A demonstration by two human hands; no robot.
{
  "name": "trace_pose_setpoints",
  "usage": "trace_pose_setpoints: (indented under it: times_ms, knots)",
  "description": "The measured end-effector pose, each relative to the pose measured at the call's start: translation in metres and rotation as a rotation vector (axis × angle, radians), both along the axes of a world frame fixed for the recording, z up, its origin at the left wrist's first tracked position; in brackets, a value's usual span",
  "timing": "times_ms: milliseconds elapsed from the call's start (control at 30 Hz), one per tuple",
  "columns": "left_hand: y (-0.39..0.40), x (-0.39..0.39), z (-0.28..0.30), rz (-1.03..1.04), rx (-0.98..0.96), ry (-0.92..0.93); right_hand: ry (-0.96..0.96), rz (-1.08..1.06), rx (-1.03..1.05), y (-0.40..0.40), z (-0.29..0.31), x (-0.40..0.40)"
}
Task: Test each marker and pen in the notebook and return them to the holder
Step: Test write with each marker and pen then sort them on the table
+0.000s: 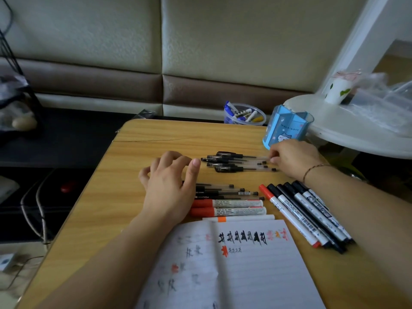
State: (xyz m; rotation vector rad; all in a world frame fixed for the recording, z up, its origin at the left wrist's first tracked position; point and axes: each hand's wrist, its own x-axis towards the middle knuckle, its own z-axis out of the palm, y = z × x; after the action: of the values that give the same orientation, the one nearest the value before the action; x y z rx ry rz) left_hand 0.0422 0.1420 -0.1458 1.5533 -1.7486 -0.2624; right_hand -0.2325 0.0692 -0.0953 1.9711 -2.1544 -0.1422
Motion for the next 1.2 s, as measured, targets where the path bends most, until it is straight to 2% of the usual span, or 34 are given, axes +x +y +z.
trace_pose_setpoints:
  times_ms: [100, 200, 333, 367, 433, 500, 567, 667, 767, 1000, 1100, 1200]
  knots:
    - [0.001, 0.0, 0.0, 0.011, -0.067, -0.013, -0.132, -0.013, -0.134, 0.013, 0.006, -0.009]
    - [0.004, -0.003, 0.004, -0.018, -0.235, -0.061, -0.3, 0.037, -0.268, 0.047, 0.014, -0.004]
    - [0.016, -0.013, 0.014, -0.121, -0.471, -0.291, -0.594, 0.196, -0.304, 0.116, 0.021, 0.022]
    - [0.019, -0.016, 0.016, -0.131, -0.519, -0.35, -0.716, 0.233, -0.319, 0.131, 0.022, 0.029]
    - [0.025, -0.022, 0.018, -0.138, -0.61, -0.418, -1.099, 0.268, -0.367, 0.153, 0.023, 0.038]
    - [0.029, -0.026, 0.019, -0.186, -0.643, -0.407, -1.561, 0.291, -0.368, 0.166, 0.022, 0.045]
    - [0.031, -0.028, 0.02, -0.328, -0.596, -0.349, -1.832, 0.337, -0.251, 0.17, 0.013, 0.05]
    - [0.032, -0.029, 0.02, -0.61, -0.477, -0.283, -1.773, 0.42, -0.104, 0.166, -0.004, 0.058]
    - [0.033, -0.026, 0.021, -0.742, -0.415, -0.27, -1.734, 0.394, -0.104, 0.164, -0.013, 0.065]
    - [0.03, -0.021, 0.023, -0.791, -0.456, -0.217, -1.748, 0.465, -0.05, 0.168, -0.015, 0.062]
    - [0.03, -0.019, 0.022, -0.79, -0.4, -0.172, -1.775, 0.471, -0.033, 0.17, -0.015, 0.057]
    - [0.027, -0.016, 0.014, -0.716, -0.28, 0.039, -1.836, 0.459, 0.031, 0.175, -0.011, 0.052]
